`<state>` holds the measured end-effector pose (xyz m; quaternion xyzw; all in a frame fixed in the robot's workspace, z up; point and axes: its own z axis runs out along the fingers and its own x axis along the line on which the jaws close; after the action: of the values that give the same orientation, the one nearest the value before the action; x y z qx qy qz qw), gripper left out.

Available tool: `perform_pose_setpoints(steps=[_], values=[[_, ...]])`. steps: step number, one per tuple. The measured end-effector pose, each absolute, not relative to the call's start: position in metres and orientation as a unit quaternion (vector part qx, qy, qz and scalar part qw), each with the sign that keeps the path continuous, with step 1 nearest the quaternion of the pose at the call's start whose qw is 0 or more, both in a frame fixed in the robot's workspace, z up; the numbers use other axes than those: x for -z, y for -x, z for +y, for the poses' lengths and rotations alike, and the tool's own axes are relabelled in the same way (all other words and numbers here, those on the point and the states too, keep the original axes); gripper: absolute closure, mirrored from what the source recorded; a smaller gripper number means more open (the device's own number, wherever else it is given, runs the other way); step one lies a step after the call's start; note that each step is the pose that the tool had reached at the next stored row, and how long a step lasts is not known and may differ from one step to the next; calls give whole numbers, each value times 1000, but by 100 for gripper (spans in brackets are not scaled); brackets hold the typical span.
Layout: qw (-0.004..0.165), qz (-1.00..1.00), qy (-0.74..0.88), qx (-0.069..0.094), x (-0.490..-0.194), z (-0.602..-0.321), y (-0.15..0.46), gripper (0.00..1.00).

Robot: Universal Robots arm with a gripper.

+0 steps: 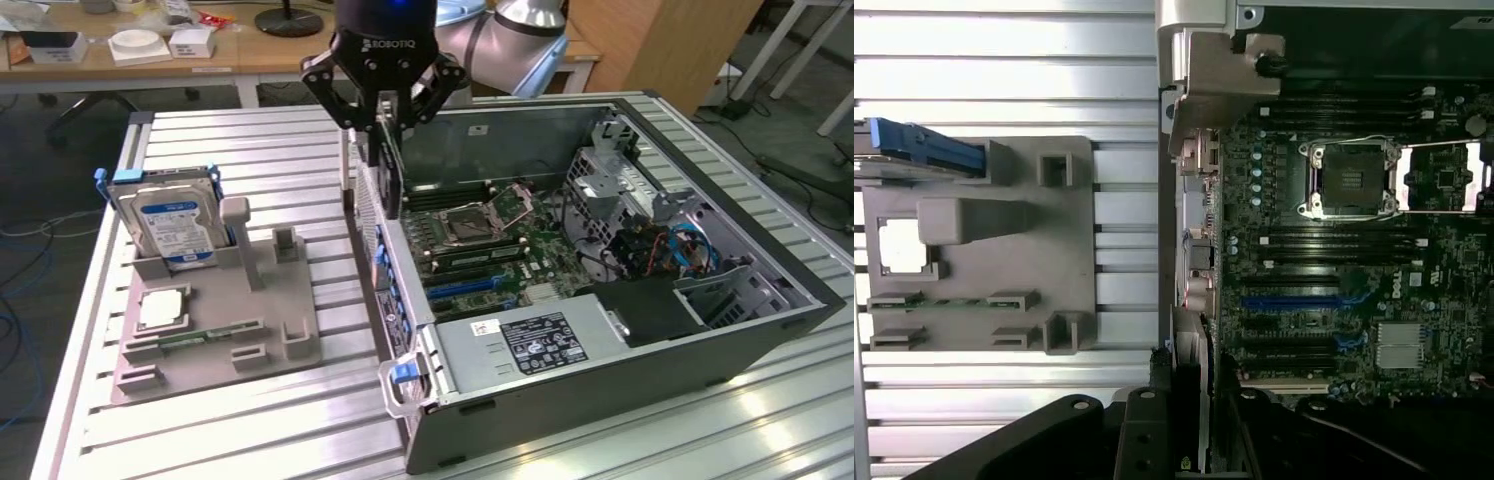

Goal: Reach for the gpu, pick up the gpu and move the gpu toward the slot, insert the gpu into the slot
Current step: 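Pick up the gpu and move the gpu toward the slot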

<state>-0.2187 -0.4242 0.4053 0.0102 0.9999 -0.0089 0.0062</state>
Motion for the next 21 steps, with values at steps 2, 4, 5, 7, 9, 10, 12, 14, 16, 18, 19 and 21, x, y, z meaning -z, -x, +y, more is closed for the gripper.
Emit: perform_pose_setpoints(steps=[2, 4, 5, 7, 9, 10, 12, 14, 16, 18, 19, 21], values=[[6, 1000, -10, 9, -405, -424, 215, 73], [6, 1000, -10, 9, -404, -424, 211, 73], [6, 1000, -10, 9, -404, -424, 208, 73], [6, 1000, -10, 9, -404, -424, 201, 73], [6, 1000, -10, 8, -404, -424, 194, 73], [6, 1000, -10, 8, -404, -424, 190, 73], [6, 1000, -10, 8, -404, -424, 183, 73], [6, 1000, -10, 8, -404, -424, 178, 73], [6, 1000, -10, 8, -403, -424, 173, 73], [6, 1000, -10, 8, -403, -424, 169, 73], [6, 1000, -10, 7, -403, -424, 167, 73], [6, 1000, -10, 7, -403, -424, 163, 73]])
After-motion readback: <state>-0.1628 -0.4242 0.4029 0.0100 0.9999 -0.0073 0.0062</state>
